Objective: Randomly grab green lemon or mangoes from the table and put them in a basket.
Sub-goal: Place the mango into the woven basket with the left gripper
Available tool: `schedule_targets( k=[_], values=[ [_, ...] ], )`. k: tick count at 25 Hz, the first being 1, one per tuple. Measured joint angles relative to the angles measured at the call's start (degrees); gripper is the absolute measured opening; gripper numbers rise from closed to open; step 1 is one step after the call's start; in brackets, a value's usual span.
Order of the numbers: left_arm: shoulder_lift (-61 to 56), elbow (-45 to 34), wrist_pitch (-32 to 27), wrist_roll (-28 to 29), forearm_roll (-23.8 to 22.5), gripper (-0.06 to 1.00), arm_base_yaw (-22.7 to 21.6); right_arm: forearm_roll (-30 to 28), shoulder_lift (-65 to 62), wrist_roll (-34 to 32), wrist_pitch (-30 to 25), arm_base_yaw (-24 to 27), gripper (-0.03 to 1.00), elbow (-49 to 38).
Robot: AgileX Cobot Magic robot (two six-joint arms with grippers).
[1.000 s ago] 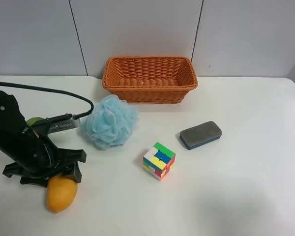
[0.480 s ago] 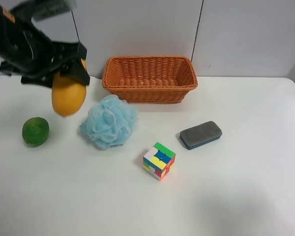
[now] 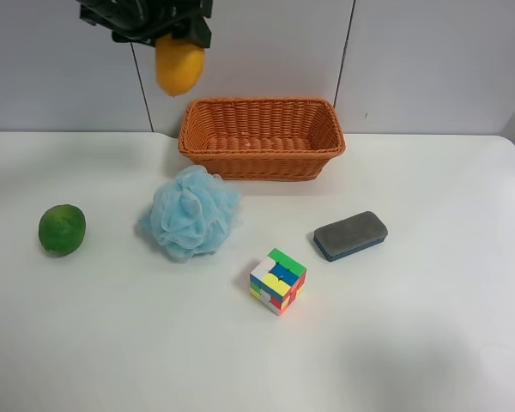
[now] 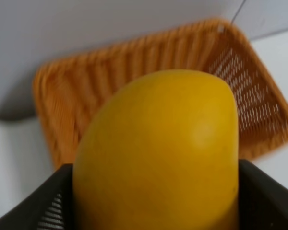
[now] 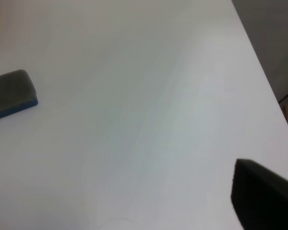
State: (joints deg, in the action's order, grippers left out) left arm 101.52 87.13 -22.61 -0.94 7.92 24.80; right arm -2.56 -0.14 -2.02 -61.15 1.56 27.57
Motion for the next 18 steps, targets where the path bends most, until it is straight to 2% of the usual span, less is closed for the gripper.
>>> schedule_targets(
  k=[6,11,14,18],
  values=[
    [12.2,6.3,11.0,-4.8,-0.9,0.61,3.4,0.0,0.0,0.0,0.0,0.0,0.99,0.0],
    [19.4,6.7,19.9,-7.6,-2.4,0.61,4.1,0.0,0.0,0.0,0.0,0.0,0.99,0.0],
    [22.2,6.7,22.6,-7.8,-2.6,0.61,4.1,0.0,0.0,0.0,0.0,0.0,0.99,0.0],
    [23.0,6.7,22.6,-7.8,-2.8,0.61,4.1,0.0,0.0,0.0,0.0,0.0,0.99,0.0]
  ],
)
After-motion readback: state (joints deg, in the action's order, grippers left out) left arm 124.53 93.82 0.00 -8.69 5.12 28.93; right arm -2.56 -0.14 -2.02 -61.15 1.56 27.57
